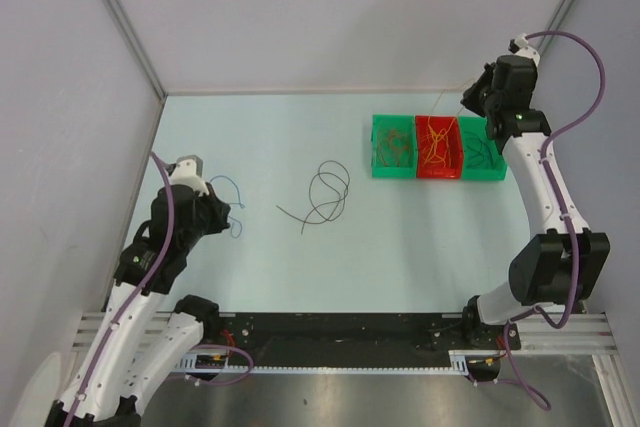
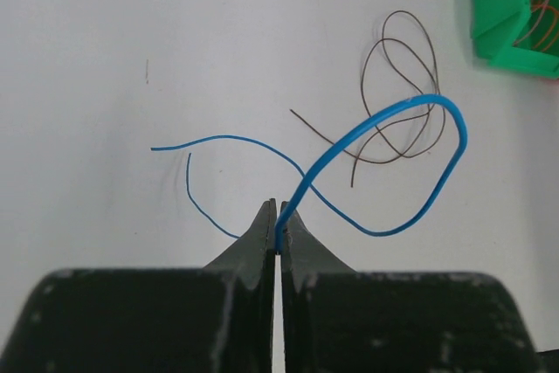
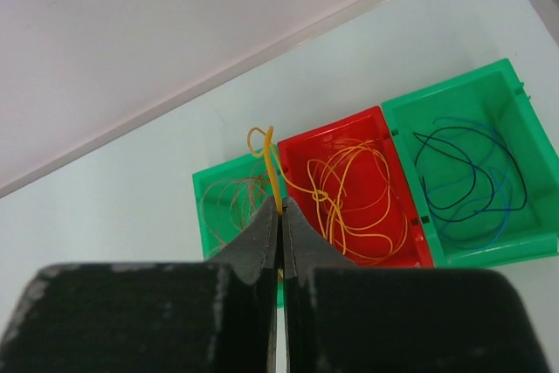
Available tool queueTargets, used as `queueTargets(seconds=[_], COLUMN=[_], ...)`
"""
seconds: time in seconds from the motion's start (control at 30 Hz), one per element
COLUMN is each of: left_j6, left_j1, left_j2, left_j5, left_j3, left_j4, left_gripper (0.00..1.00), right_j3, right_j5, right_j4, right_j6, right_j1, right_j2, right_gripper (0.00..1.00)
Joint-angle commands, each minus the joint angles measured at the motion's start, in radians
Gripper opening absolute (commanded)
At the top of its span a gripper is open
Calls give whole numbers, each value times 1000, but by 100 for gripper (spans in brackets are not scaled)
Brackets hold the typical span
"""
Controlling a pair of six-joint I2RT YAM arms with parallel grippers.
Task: Untangle the cables
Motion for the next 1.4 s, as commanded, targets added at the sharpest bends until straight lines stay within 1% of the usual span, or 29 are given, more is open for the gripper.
queueTargets(seconds=[0.0, 0.1, 0.43, 1.1, 1.37], left_j6=[44, 35, 41, 39, 38], left_j1=[10, 10, 9, 10, 14], left_j2=[9, 15, 12, 28, 34], left_j5=[-65, -12, 7, 1, -5], left_j3=[39, 24, 16, 16, 16], left_j4=[18, 29, 45, 43, 42], left_gripper=[0, 0, 0, 0, 0], right_j3=[-9, -23, -51, -116, -123], right_j5=[2, 21, 60, 68, 122], right_j4=[43, 47, 66, 110, 101], right_j6=[-17, -14, 6, 31, 63], right_j1=[13, 22, 36, 46, 31], right_j2=[28, 46, 132, 329, 399], right_gripper=[0, 0, 0, 0, 0])
